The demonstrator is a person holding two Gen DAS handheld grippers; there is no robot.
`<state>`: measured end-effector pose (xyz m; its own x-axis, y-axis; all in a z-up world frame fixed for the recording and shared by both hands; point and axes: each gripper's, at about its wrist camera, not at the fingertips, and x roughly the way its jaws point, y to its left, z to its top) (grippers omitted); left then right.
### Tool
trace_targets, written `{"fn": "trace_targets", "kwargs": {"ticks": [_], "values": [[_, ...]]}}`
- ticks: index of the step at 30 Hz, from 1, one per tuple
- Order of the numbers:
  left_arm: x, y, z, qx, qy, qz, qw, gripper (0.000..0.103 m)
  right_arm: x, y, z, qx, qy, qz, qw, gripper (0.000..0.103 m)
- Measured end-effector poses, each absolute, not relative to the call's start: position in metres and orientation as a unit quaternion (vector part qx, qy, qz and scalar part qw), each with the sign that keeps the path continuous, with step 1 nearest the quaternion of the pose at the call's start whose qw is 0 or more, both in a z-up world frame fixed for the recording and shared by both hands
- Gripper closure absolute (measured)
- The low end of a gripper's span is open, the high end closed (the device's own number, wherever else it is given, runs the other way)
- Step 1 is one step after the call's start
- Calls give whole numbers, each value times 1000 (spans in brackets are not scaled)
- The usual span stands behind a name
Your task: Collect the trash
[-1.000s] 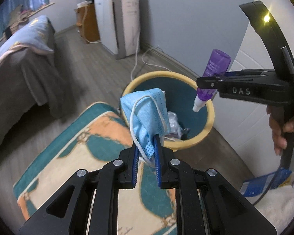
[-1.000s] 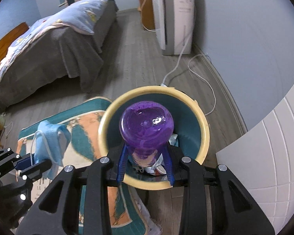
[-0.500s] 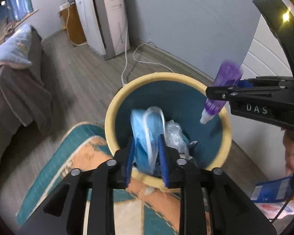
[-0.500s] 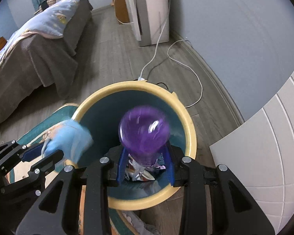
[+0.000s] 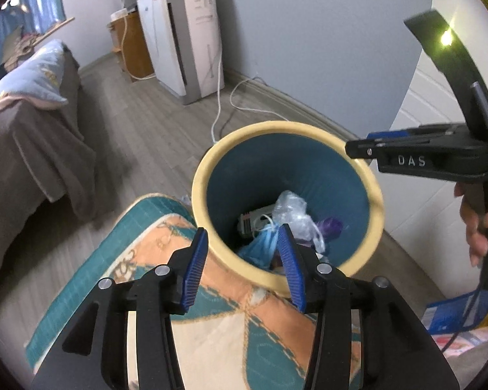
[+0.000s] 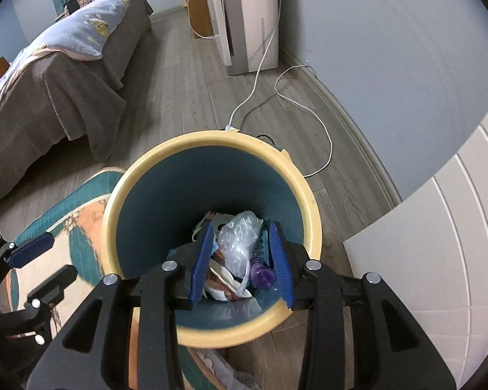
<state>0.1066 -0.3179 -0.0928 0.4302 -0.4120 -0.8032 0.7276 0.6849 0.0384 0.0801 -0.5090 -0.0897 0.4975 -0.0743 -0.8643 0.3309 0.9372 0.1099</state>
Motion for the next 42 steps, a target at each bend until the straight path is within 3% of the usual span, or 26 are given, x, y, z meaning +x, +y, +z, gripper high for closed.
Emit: {"fn": "trace_targets", "kwargs": {"ticks": [2,3,6,9,17,26,42], "values": [[97,-312,-82,181,402,-344,829,52,70,-503,-79,124,480,-112,861,67],[92,-307,-76,177,395,-342,834,45,65,-501,-73,117,477,-109,864,67],[76,-294,-54,156,372,-341,849,23,45,-494,-54,98,462,-106,875,51],[62,-287,-35,145,355,-335,861,14,25,-486,-39,89,450,-97,883,42],[31,-265,7,122,323,-301,889,6,-24,-470,-10,66,408,-107,904,6],[17,-256,26,104,324,-257,905,5,-51,-466,15,43,362,-128,923,6],[1,-261,38,123,304,-261,908,5,-63,-458,25,36,348,-128,928,6]]}}
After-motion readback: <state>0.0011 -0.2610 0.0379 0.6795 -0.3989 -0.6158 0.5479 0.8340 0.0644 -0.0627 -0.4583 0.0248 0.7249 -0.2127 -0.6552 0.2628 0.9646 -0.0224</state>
